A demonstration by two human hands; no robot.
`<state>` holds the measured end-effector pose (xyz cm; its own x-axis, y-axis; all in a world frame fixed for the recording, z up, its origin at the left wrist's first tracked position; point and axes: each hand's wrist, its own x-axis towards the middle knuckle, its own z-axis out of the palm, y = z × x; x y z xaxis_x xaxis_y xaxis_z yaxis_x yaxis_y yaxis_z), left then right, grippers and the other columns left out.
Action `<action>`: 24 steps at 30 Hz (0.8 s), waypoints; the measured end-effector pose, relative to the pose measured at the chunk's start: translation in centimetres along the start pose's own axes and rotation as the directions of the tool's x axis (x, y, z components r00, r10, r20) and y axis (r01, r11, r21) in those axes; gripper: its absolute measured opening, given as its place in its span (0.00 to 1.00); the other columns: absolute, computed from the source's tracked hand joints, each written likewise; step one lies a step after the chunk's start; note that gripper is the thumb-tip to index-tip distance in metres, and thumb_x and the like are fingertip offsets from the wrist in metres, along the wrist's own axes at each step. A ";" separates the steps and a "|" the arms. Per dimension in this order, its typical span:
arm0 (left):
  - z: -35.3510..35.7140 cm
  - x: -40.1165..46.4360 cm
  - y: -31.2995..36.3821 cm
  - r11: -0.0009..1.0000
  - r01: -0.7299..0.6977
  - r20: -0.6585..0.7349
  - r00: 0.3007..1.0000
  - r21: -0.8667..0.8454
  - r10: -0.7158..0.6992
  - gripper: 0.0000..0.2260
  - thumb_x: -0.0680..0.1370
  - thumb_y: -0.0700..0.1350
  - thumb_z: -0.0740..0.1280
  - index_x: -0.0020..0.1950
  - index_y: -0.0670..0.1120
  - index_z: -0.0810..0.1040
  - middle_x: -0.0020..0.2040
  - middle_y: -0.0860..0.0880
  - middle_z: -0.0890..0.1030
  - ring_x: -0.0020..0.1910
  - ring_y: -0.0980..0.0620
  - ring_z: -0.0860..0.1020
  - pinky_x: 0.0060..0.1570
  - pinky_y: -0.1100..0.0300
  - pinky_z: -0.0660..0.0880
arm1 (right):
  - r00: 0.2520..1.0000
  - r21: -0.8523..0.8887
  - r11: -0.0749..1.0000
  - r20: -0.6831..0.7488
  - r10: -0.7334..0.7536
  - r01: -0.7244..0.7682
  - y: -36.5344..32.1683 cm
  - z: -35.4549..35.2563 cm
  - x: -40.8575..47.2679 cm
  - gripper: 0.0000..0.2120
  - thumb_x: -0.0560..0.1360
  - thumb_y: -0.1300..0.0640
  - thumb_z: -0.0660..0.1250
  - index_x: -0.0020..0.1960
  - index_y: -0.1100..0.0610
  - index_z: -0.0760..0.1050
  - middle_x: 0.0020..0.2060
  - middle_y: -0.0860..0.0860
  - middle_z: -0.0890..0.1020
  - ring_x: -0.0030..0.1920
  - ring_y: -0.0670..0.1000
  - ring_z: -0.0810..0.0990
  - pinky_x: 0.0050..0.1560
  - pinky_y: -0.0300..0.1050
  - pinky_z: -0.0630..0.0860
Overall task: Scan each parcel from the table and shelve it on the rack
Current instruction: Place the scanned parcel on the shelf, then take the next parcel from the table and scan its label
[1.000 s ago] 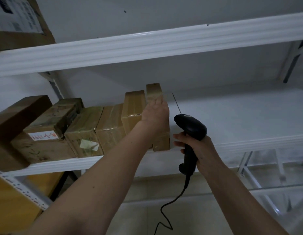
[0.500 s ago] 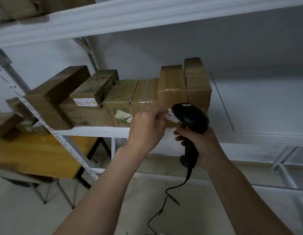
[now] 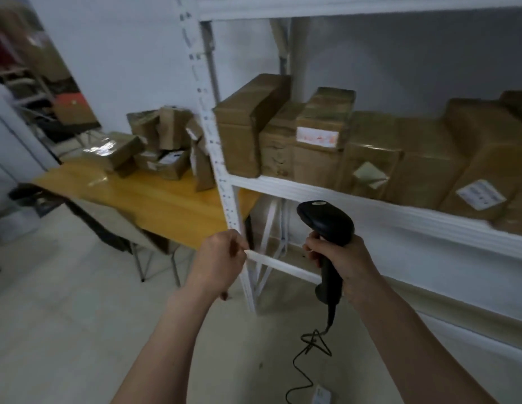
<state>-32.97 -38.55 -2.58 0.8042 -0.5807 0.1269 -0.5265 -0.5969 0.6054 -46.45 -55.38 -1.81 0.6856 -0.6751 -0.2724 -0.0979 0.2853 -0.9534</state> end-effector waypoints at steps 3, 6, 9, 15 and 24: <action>-4.0 -0.6 -5.3 0.999 0.037 -0.025 0.999 0.010 -0.037 0.08 0.75 0.36 0.66 0.41 0.50 0.77 0.30 0.56 0.73 0.31 0.57 0.71 0.34 0.63 0.69 | 0.998 -0.015 1.000 0.054 0.011 -0.011 0.8 7.1 0.4 0.04 0.71 0.69 0.72 0.40 0.62 0.80 0.28 0.53 0.82 0.31 0.51 0.80 0.38 0.44 0.76; -7.9 -0.9 -10.4 0.996 0.078 -0.026 0.997 0.046 -0.077 0.07 0.75 0.37 0.65 0.43 0.50 0.77 0.33 0.55 0.74 0.35 0.51 0.74 0.39 0.55 0.75 | 0.994 -0.020 1.000 0.109 0.019 -0.017 1.8 13.7 0.5 0.05 0.70 0.69 0.72 0.39 0.62 0.80 0.29 0.54 0.82 0.30 0.51 0.79 0.38 0.45 0.74; -11.3 -1.3 -14.8 0.991 0.072 -0.038 0.997 0.116 -0.068 0.07 0.75 0.38 0.64 0.45 0.48 0.79 0.35 0.55 0.76 0.38 0.52 0.76 0.38 0.57 0.74 | 0.990 -0.033 0.999 0.140 0.030 -0.026 3.0 19.2 0.3 0.05 0.71 0.69 0.71 0.39 0.62 0.79 0.32 0.56 0.82 0.31 0.51 0.79 0.37 0.43 0.74; -15.3 -1.9 -21.5 0.978 0.138 -0.082 0.989 0.157 -0.126 0.06 0.77 0.39 0.64 0.49 0.48 0.80 0.43 0.52 0.77 0.44 0.51 0.77 0.43 0.59 0.72 | 0.979 -0.099 0.994 0.194 0.068 -0.049 4.4 27.2 0.1 0.05 0.71 0.69 0.71 0.39 0.62 0.79 0.33 0.57 0.82 0.31 0.51 0.79 0.37 0.44 0.74; -17.7 2.0 -27.3 0.966 0.083 -0.158 0.986 0.245 -0.044 0.06 0.78 0.41 0.63 0.50 0.45 0.79 0.45 0.49 0.78 0.43 0.48 0.78 0.43 0.50 0.76 | 0.968 -0.153 0.987 0.237 0.078 -0.042 5.2 35.3 4.2 0.04 0.72 0.67 0.71 0.40 0.60 0.79 0.35 0.55 0.83 0.34 0.50 0.80 0.39 0.43 0.76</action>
<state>-12.14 -13.61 -4.91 0.8602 -0.4589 0.2226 -0.5098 -0.7601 0.4029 -18.64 -32.75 -3.32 0.8275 -0.4700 -0.3071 -0.2357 0.2055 -0.9498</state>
